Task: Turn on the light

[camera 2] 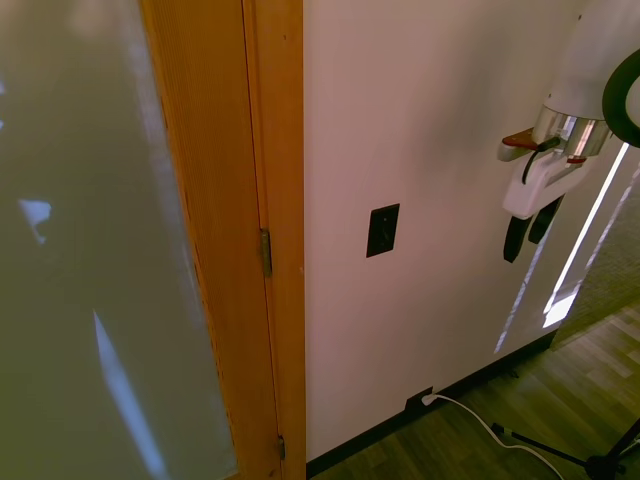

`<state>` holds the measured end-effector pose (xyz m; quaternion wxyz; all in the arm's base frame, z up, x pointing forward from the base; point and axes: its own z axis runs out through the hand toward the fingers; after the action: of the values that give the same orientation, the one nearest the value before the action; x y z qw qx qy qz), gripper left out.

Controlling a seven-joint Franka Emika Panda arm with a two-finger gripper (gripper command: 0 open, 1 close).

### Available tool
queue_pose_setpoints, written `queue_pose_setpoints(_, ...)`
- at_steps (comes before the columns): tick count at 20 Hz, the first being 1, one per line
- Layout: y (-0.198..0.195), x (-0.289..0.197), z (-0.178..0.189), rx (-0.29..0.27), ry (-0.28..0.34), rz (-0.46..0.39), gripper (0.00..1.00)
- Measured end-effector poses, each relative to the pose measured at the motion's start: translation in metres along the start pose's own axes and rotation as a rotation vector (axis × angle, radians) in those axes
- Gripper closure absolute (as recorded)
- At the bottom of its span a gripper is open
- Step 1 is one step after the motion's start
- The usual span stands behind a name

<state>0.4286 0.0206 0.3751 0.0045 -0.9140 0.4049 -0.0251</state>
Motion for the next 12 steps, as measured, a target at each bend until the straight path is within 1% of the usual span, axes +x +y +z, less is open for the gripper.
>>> queue_pose_setpoints(2, 0.000, 0.000, 0.001, 0.000, 0.000, 0.000, 0.00)
queue_pose_setpoints(4, -0.005, 0.001, -0.002, 0.027, 0.023, 0.002, 0.00)
queue_pose_setpoints(8, -0.032, -0.001, -0.001, 0.141, 0.122, 0.017, 0.00)
queue_pose_setpoints(10, -0.048, -0.002, 0.006, 0.213, 0.169, 0.038, 0.00)
queue_pose_setpoints(12, -0.058, -0.001, 0.020, 0.245, 0.220, 0.067, 0.00)
